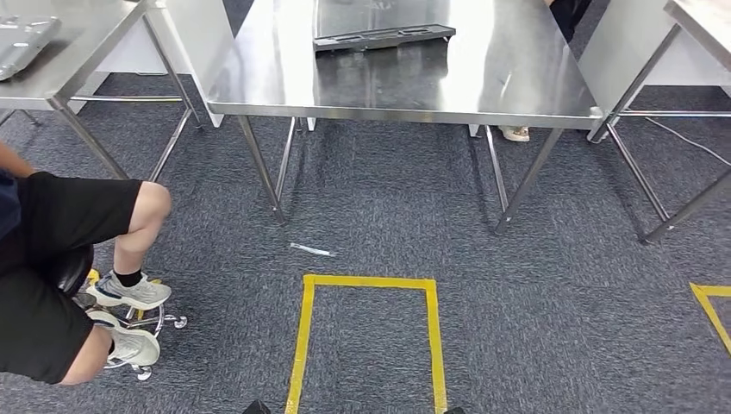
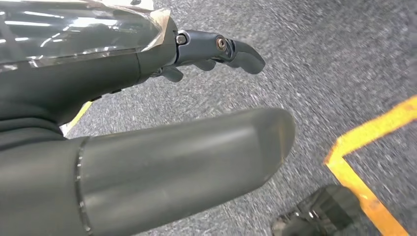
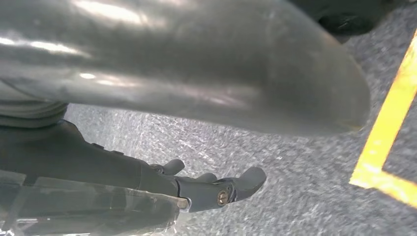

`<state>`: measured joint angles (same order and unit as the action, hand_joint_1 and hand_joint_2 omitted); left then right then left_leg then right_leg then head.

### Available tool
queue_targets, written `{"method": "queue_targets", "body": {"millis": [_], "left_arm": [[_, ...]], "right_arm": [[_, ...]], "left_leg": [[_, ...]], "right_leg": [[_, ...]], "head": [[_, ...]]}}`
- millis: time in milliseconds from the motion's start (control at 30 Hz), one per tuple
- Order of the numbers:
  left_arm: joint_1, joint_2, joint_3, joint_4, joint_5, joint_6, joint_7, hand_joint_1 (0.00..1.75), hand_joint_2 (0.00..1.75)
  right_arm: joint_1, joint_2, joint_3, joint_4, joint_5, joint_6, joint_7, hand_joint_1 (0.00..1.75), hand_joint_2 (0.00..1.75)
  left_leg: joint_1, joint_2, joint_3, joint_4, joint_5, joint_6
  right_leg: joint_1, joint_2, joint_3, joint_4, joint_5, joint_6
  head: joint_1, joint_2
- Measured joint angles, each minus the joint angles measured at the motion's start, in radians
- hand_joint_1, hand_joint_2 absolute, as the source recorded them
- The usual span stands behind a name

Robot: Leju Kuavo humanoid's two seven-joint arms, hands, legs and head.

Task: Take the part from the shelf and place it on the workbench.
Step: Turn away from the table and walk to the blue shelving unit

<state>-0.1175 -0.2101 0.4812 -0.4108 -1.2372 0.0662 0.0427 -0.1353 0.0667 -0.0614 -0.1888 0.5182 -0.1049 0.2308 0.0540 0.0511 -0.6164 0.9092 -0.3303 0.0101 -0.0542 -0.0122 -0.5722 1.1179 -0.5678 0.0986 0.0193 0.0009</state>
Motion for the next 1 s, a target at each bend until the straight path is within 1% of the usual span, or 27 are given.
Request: {"method": "queue_targets", "body": {"millis": [33,67,100,133,167,200,233,267,300,333,367,400,433,467,500,567,633,700,733,767,800,833,867,900,933,967,1000], "left_arm": [[0.0,0.001,0.001,0.0,-0.001,0.0,0.0,0.0,0.0],[0.001,0.002,0.002,0.0,-0.002,0.0,0.0,0.0,0.0],[0.002,0.004,0.003,-0.001,-0.004,0.0,-0.001,0.0,0.0],[0.002,0.004,0.003,-0.001,-0.005,-0.001,-0.001,0.0,0.0],[0.003,0.004,0.003,0.0,-0.007,-0.001,-0.001,0.0,0.0],[0.002,0.002,0.003,0.0,-0.008,-0.001,-0.002,0.0,0.0],[0.002,0.002,0.003,0.0,-0.009,-0.001,-0.002,0.0,0.0],[0.001,0.002,0.003,0.0,-0.01,-0.001,-0.002,0.0,0.0],[0.002,0.001,0.003,0.001,-0.01,-0.001,-0.002,0.0,0.0],[0.002,0.002,0.003,0.002,-0.01,-0.001,-0.002,0.0,0.0],[0.003,0.002,0.003,0.002,-0.01,-0.001,-0.002,0.0,0.0],[0.003,0.001,0.003,0.003,-0.011,-0.001,-0.002,0.0,0.0],[0.004,0.001,0.003,0.004,-0.013,-0.001,-0.002,0.0,0.0],[0.004,0.001,0.003,0.005,-0.014,-0.001,-0.002,0.0,0.0],[0.004,0.002,0.003,0.005,-0.017,0.0,-0.002,0.0,0.0],[0.002,0.003,0.003,0.005,-0.024,0.0,-0.002,0.0,0.0],[0.0,0.003,0.003,0.006,-0.03,0.0,-0.002,0.0,0.0],[-0.002,0.0,0.004,0.006,-0.035,0.0,-0.002,0.0,0.0],[-0.003,-0.001,0.004,0.006,-0.037,0.0,-0.002,0.0,0.0],[-0.005,-0.002,0.004,0.006,-0.038,0.001,-0.001,0.0,0.0],[-0.006,-0.003,0.005,0.006,-0.039,0.001,-0.001,0.0,0.0],[-0.006,-0.004,0.005,0.006,-0.04,0.002,-0.001,0.0,0.0],[-0.005,-0.005,0.006,0.007,-0.041,0.003,-0.001,0.0,0.0],[-0.004,-0.005,0.008,0.007,-0.041,0.005,-0.001,0.0,0.0],[-0.003,-0.005,0.01,0.007,-0.041,0.006,-0.001,0.0,0.0],[-0.003,-0.005,0.012,0.007,-0.041,0.007,-0.001,0.0,0.0],[-0.003,-0.006,0.014,0.007,-0.043,0.008,-0.001,0.0,0.0]], "right_arm": [[-0.002,0.002,0.0,0.0,0.0,0.0,0.0,0.0,0.0],[-0.005,0.003,0.0,0.0,0.0,0.0,0.0,0.0,0.0],[-0.008,0.006,0.0,0.0,0.001,0.001,-0.001,0.0,0.0],[-0.01,0.007,0.0,-0.001,0.002,0.001,-0.002,0.0,0.0],[-0.011,0.006,0.0,-0.001,0.002,0.002,-0.003,0.0,0.0],[-0.01,0.006,0.0,-0.001,0.002,0.003,-0.004,0.0,0.0],[-0.009,0.004,0.0,-0.001,0.002,0.003,-0.005,0.0,0.0],[-0.009,0.005,0.0,-0.001,0.002,0.004,-0.005,0.0,0.0],[-0.009,0.004,0.0,-0.001,0.002,0.004,-0.006,0.0,0.0],[-0.009,0.004,0.0,-0.001,0.002,0.004,-0.006,0.0,0.0],[-0.009,0.004,0.0,-0.001,0.002,0.004,-0.006,0.0,0.0],[-0.008,0.005,0.0,-0.001,0.003,0.004,-0.006,0.0,0.0],[-0.006,0.005,0.0,-0.001,0.003,0.005,-0.006,0.0,0.0],[-0.005,0.005,0.0,-0.001,0.004,0.005,-0.006,0.0,0.0],[-0.004,0.005,0.0,-0.001,0.006,0.005,-0.006,0.0,0.0],[-0.004,0.006,0.0,-0.001,0.008,0.005,-0.006,0.0,0.0],[-0.006,0.008,-0.001,-0.001,0.011,0.005,-0.005,0.0,0.0],[-0.007,0.008,-0.002,-0.001,0.014,0.005,-0.004,0.0,0.0],[-0.006,0.008,-0.003,-0.001,0.016,0.004,-0.004,0.0,0.0],[-0.005,0.008,-0.004,-0.001,0.018,0.004,-0.003,0.0,0.0],[-0.006,0.008,-0.005,-0.001,0.02,0.004,-0.003,0.0,0.0],[-0.007,0.007,-0.006,-0.001,0.022,0.004,-0.002,0.0,0.0],[-0.009,0.007,-0.006,-0.001,0.025,0.004,-0.002,0.0,0.0],[-0.009,0.006,-0.006,-0.001,0.027,0.004,-0.002,0.0,0.0],[-0.008,0.006,-0.007,-0.001,0.03,0.004,-0.001,0.0,0.0],[-0.007,0.006,-0.007,-0.001,0.033,0.005,0.0,0.0,0.0],[-0.006,0.006,-0.007,-0.001,0.035,0.006,0.0,0.0,0.0]], "left_leg": [[0.005,0.007,-0.009,0.017,-0.005,-0.014],[0.01,0.015,-0.017,0.037,-0.014,-0.03],[0.011,0.023,-0.022,0.053,-0.023,-0.042],[0.01,0.032,-0.022,0.062,-0.03,-0.052],[0.013,0.042,-0.018,0.064,-0.034,-0.058],[0.016,0.048,-0.014,0.062,-0.035,-0.062],[0.02,0.043,-0.014,0.07,-0.048,-0.064],[0.021,0.028,-0.022,0.096,-0.076,-0.064],[0.02,0.005,-0.041,0.149,-0.12,-0.061],[0.016,-0.02,-0.068,0.223,-0.174,-0.054],[0.009,-0.035,-0.097,0.302,-0.219,-0.047],[0.002,-0.043,-0.119,0.366,-0.249,-0.038],[-0.006,-0.046,-0.125,0.395,-0.26,-0.027],[-0.013,-0.05,-0.111,0.384,-0.251,-0.014],[-0.021,-0.058,-0.079,0.336,-0.228,0.002],[-0.035,-0.101,0.001,0.204,-0.179,0.035],[-0.046,-0.127,0.038,0.137,-0.162,0.046],[-0.052,-0.109,0.04,0.128,-0.157,0.044],[-0.052,-0.097,0.043,0.12,-0.153,0.045],[-0.051,-0.085,0.046,0.111,-0.147,0.048],[-0.049,-0.072,0.048,0.102,-0.142,0.05],[-0.05,-0.058,0.048,0.098,-0.139,0.052],[-0.051,-0.044,0.047,0.096,-0.138,0.054],[-0.052,-0.028,0.044,0.096,-0.137,0.054],[-0.053,-0.014,0.043,0.097,-0.137,0.054],[-0.053,0.0,0.042,0.097,-0.137,0.054],[-0.053,0.013,0.042,0.097,-0.137,0.053]], "right_leg": [[-0.008,-0.02,0.026,-0.058,0.027,0.02],[-0.012,-0.038,0.043,-0.102,0.049,0.028],[-0.014,-0.051,0.045,-0.118,0.06,0.024],[-0.012,-0.055,0.035,-0.108,0.061,0.01],[-0.01,-0.044,0.027,-0.1,0.062,-0.008],[-0.008,-0.034,0.022,-0.093,0.062,-0.022],[-0.007,-0.024,0.02,-0.09,0.064,-0.032],[-0.006,-0.014,0.018,-0.088,0.069,-0.042],[-0.004,-0.004,0.015,-0.088,0.074,-0.05],[-0.001,0.005,0.011,-0.088,0.078,-0.056],[0.005,0.015,0.006,-0.088,0.081,-0.061],[0.012,0.026,0.003,-0.088,0.083,-0.065],[0.019,0.037,0.0,-0.087,0.085,-0.068],[0.026,0.05,-0.001,-0.087,0.086,-0.069],[0.032,0.063,0.0,-0.087,0.087,-0.07],[0.041,0.088,0.0,-0.087,0.088,-0.069],[0.043,0.105,-0.003,-0.086,0.09,-0.064],[0.04,0.121,-0.011,-0.089,0.095,-0.054],[0.039,0.117,-0.017,-0.085,0.095,-0.05],[0.04,0.101,-0.027,-0.069,0.085,-0.048],[0.042,0.079,-0.045,-0.035,0.066,-0.048],[0.043,0.053,-0.068,0.018,0.039,-0.05],[0.043,0.037,-0.096,0.081,0.01,-0.051],[0.042,0.029,-0.12,0.136,-0.011,-0.051],[0.041,0.025,-0.13,0.166,-0.02,-0.047],[0.04,0.021,-0.12,0.159,-0.014,-0.04],[0.04,0.014,-0.09,0.112,0.005,-0.031]], "head": [[0.001,0.0],[0.006,0.0],[0.008,0.0],[0.008,0.0],[0.007,0.0],[0.002,0.0],[-0.002,0.0],[-0.005,0.0],[-0.007,0.0],[-0.009,0.0],[-0.01,0.0],[-0.011,0.0],[-0.011,0.0],[-0.01,0.0],[-0.011,0.0],[-0.01,0.0],[-0.008,0.0],[-0.008,0.0],[-0.008,0.0],[-0.006,0.0],[-0.004,0.0],[-0.001,0.0],[0.002,0.0],[0.002,0.0],[0.002,0.0],[0.002,0.0],[0.003,0.0]]}}
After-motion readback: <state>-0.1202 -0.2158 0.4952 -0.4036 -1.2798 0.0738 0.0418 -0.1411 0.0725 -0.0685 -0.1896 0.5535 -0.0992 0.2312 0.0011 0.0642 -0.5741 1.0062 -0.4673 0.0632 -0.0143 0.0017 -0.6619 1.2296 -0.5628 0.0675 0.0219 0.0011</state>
